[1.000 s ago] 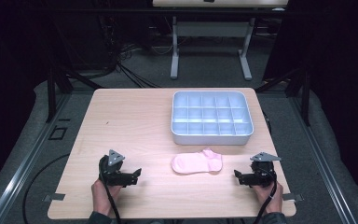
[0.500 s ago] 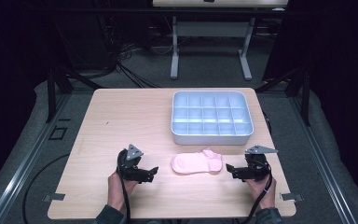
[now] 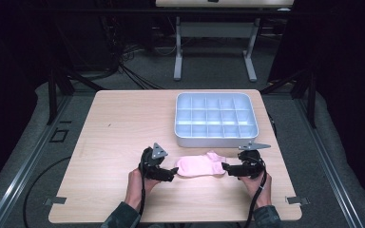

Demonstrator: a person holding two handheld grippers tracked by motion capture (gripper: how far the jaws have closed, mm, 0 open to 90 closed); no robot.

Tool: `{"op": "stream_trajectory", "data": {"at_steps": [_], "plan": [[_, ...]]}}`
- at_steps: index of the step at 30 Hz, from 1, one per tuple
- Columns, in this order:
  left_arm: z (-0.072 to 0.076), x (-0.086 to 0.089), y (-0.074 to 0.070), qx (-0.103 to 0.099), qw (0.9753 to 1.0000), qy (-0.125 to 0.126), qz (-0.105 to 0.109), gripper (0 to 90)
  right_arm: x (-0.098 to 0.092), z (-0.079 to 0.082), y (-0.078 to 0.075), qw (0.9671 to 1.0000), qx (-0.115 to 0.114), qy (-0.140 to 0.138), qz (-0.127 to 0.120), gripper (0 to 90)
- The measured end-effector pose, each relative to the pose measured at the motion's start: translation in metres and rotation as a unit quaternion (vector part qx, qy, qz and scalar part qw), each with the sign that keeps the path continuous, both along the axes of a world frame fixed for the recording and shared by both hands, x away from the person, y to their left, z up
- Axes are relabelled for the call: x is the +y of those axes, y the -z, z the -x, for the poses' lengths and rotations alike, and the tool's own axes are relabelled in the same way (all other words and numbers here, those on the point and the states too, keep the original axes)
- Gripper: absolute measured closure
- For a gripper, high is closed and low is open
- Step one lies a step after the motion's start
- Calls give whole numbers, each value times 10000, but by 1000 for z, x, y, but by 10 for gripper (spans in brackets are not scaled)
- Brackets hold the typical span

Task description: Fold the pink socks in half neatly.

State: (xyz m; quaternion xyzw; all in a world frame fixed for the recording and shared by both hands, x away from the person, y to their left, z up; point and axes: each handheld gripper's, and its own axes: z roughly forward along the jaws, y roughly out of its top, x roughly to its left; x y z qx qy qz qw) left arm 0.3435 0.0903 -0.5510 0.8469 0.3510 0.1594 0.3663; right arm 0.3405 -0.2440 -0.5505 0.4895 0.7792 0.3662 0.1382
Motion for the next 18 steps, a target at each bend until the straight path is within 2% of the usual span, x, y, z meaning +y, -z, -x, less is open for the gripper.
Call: {"op": "stream_trajectory", "data": {"at_steps": [2,3,7,10,18], "plan": [[0,-3,1,-3,10000,24,-36,211,0,-1,1,10000,-12,-15,-49,196],[-1,-7,2,26,9999,89,-70,242,1,-3,2,10000,50,61,-41,234],[-2,-12,4,32,9999,153,-54,285,2,-5,4,9999,121,93,-31,256],[-2,-17,5,11,9997,230,-26,286,4,-6,4,9999,143,73,-2,258],[-1,-24,8,14,9992,389,-109,283,9,-10,8,9997,217,44,42,257]]}}
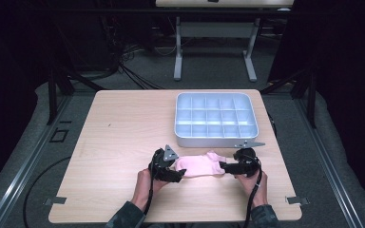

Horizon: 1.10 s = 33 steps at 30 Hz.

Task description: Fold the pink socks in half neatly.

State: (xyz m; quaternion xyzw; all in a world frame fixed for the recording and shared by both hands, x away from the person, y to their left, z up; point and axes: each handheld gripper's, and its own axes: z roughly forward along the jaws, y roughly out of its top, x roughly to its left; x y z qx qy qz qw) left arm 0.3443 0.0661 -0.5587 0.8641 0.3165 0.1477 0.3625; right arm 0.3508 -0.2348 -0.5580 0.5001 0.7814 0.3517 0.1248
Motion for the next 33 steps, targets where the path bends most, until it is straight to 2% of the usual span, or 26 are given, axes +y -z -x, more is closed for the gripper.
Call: {"op": "stream_trajectory", "data": {"at_steps": [3,10,12,16,17,20,21,24,28,29,31,33], "plan": [[-1,-1,1,57,10000,3,67,221,5,-3,1,10000,18,-53,66,258],[-2,-4,3,35,10000,11,17,224,13,-7,5,9997,106,-105,174,320],[-3,-3,5,99,9999,-15,43,214,15,-9,7,9997,149,-70,170,367],[-6,0,7,99,9998,-153,124,173,19,-10,8,9993,209,-112,300,444],[-6,1,7,107,9997,-184,119,172,20,-10,10,9990,173,-145,392,475],[-7,1,7,94,9996,-238,92,183,23,-7,13,9990,61,-158,420,511],[-9,1,8,74,9993,-366,42,203,23,-6,13,9989,40,-170,434,529],[-12,-1,10,126,9987,-491,-24,344,24,-5,13,9985,28,-203,499,563],[-15,-3,15,317,9985,-405,-160,406,24,-4,13,9984,24,-266,500,598],[-14,-3,15,337,9987,-378,-103,431,24,-3,13,9984,13,-279,488,609],[-14,-4,15,295,9990,-316,-142,462,25,-3,13,9985,-3,-280,470,628],[-14,-5,15,329,9992,-211,-123,538,24,-2,13,9985,20,-316,456,652]]}}
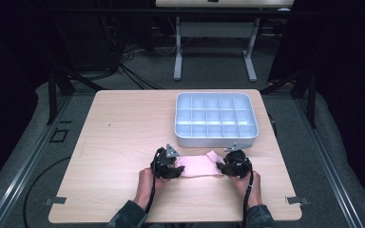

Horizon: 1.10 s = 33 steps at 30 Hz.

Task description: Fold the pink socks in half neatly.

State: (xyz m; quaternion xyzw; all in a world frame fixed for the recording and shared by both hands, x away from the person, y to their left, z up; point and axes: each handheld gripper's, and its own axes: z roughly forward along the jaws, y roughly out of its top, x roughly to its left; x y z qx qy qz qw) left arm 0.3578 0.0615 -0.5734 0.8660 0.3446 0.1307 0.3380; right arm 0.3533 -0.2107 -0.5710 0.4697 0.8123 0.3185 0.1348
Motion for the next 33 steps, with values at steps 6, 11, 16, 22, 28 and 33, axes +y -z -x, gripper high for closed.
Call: {"op": "stream_trajectory", "data": {"at_steps": [6,11,16,22,28,33], "plan": [[-1,3,1,264,9992,138,251,722,-2,1,1,9998,84,-65,-161,767],[0,2,2,319,9989,81,337,815,-1,3,1,9998,106,-40,-187,802],[4,-1,0,235,9994,5,242,844,-3,6,1,9996,110,-23,-264,810],[9,0,-1,288,9993,7,226,847,-4,11,2,9992,153,-51,-368,811],[20,0,-2,309,9993,17,193,844,-4,21,1,9991,204,-93,-371,810],[31,-1,-1,300,9994,15,191,840,-6,29,1,9990,203,-84,-381,807]]}}
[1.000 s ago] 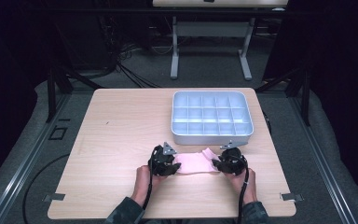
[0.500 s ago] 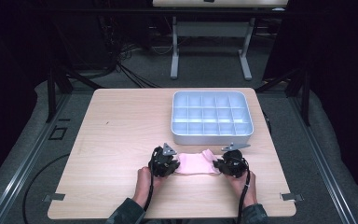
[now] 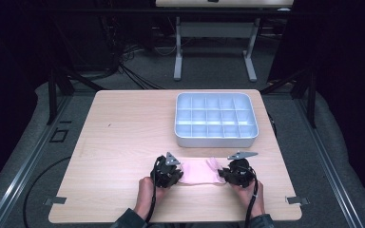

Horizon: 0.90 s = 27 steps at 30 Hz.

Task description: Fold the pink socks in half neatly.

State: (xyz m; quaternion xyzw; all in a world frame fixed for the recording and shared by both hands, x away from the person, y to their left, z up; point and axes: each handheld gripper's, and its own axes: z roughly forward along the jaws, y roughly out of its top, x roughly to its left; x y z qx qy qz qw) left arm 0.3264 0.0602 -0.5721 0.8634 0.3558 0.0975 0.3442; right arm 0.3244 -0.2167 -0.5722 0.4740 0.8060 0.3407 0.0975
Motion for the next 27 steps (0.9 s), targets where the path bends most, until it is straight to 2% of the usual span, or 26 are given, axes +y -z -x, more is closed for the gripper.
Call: {"op": "stream_trajectory", "data": {"at_steps": [8,14,15,16,17,18,19,20,21,24,27], "plan": [[14,-1,1,16,10000,11,43,834,-2,10,-1,10000,55,-23,44,803],[23,-4,1,-76,10000,45,34,800,-6,16,-1,10000,57,8,38,780],[23,-3,1,-95,10000,-15,19,739,-7,16,-1,10000,34,20,24,738],[23,-3,1,-95,10000,-15,19,660,-7,16,-1,10000,34,20,24,738],[22,-1,0,-147,9998,-57,141,567,-9,16,-2,10000,14,48,29,666],[22,-1,0,-147,9998,-57,141,486,-9,16,-2,10000,14,48,29,666],[23,2,-4,-276,9993,-171,197,486,-10,16,-2,10000,22,61,-12,655],[24,4,-8,-431,9984,-210,288,375,-14,16,-3,9998,-41,157,-117,570],[24,4,-10,-471,9980,-208,365,365,-16,16,-4,9997,-31,165,-184,570],[23,5,-14,-519,9980,-143,327,304,-19,17,-5,9992,-62,281,-261,529],[22,1,-15,-548,9980,-40,323,295,-21,17,-5,9987,-37,416,-285,484]]}}
